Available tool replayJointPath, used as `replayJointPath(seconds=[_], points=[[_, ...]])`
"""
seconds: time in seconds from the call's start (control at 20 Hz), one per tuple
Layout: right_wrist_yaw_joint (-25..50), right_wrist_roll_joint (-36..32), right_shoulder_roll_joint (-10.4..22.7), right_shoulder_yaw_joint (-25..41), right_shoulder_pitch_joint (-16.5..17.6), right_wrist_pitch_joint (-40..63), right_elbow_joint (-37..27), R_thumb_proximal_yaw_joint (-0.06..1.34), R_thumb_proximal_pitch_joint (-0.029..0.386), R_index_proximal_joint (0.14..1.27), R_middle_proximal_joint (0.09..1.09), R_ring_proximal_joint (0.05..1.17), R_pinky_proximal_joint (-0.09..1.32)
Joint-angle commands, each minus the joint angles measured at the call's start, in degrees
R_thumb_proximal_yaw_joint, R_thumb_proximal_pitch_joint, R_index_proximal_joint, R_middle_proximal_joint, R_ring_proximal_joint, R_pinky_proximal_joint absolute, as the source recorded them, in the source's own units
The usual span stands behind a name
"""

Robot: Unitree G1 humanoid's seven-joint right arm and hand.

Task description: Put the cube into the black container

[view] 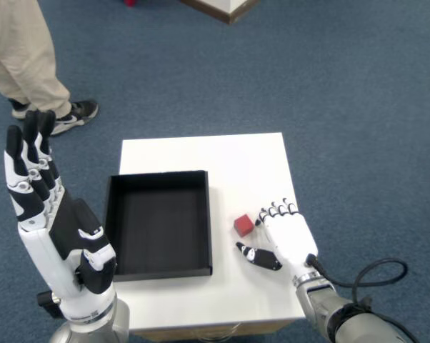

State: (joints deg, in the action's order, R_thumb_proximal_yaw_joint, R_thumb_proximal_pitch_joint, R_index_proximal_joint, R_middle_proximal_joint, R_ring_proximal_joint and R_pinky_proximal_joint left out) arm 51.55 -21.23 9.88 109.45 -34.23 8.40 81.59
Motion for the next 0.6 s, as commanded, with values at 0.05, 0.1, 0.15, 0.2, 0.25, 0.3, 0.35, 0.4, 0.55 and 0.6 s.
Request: replayJointPath(seconds=[0.05,0.1,0.15,0.2,0.25,0.3,0.35,0.4,0.55,0.6], points=[[0.6,-1.0,0.4,-0.9,-2.9,-1.4,0.1,0.34,-0.001,0.61,0.30,0.23,0.04],[0.7,-1.0,0.4,-1.0,-3.0,-1.6,-0.1,0.34,-0.002,0.61,0.30,0.23,0.04],[0.8,-1.0,0.4,-1.0,-3.1,-1.7,-0.3,0.33,-0.002,0.61,0.30,0.23,0.04],[1.0,-1.0,0.4,-1.0,-3.2,-1.8,-0.5,0.33,-0.003,0.61,0.30,0.23,0.04],[1.1,-1.0,0.4,-1.0,-3.3,-2.0,-0.7,0.33,-0.003,0.61,0.30,0.22,0.04],[1.3,-1.0,0.4,-1.1,-3.4,-2.1,-1.0,0.32,-0.004,0.60,0.29,0.22,0.03],[1.5,-1.0,0.3,-1.1,-3.5,-2.3,-1.2,0.32,-0.004,0.60,0.29,0.22,0.03],[1.8,-0.9,0.3,-1.2,-3.6,-2.4,-1.6,0.32,-0.004,0.60,0.29,0.22,0.03],[2.5,-1.0,0.2,-2.0,-3.5,-3.0,-2.4,0.30,-0.005,0.61,0.30,0.23,0.04],[2.8,-1.0,0.2,-2.2,-3.6,-3.2,-2.6,0.30,-0.005,0.61,0.30,0.23,0.04]])
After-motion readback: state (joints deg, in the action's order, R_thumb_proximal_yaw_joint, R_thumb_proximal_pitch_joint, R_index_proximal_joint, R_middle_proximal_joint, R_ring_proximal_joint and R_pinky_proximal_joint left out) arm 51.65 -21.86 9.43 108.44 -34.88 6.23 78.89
